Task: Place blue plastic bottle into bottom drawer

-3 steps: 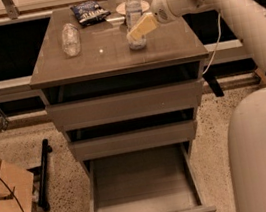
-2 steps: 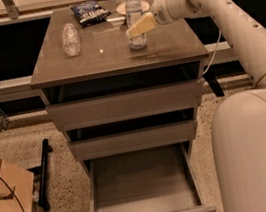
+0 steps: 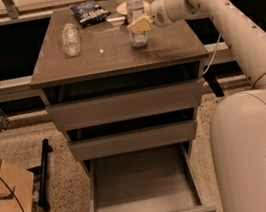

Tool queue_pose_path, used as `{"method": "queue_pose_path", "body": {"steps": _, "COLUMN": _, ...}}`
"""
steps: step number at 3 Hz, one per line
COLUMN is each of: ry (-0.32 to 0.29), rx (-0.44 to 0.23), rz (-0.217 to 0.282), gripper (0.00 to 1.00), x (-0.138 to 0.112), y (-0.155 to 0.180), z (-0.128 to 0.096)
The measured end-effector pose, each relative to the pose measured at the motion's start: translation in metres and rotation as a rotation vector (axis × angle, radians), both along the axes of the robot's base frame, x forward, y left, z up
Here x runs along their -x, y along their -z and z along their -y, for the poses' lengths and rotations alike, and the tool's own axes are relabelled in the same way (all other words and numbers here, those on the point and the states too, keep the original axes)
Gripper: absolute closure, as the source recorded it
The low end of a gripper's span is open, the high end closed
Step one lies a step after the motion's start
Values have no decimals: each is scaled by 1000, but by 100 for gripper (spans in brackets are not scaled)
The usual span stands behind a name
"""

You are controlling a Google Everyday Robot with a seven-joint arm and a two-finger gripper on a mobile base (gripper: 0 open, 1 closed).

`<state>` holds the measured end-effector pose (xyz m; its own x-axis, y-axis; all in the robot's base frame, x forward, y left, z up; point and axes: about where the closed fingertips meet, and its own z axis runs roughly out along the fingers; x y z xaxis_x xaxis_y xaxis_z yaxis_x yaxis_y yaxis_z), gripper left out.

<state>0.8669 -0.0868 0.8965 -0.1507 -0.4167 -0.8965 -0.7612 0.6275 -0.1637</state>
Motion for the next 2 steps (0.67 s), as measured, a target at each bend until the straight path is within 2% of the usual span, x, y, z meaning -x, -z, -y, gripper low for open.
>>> {"method": "queue_pose_path", "body": {"steps": 1, "ry": -53, "rx": 83, "rz": -50, "gripper": 80, "x": 50, "y": -9, "z": 2}}
{"method": "queue_pose_path", "body": {"steps": 2, "ry": -79, "rx": 159, "rz": -59, "gripper": 100, "x": 105, "y": -32, "z": 15}}
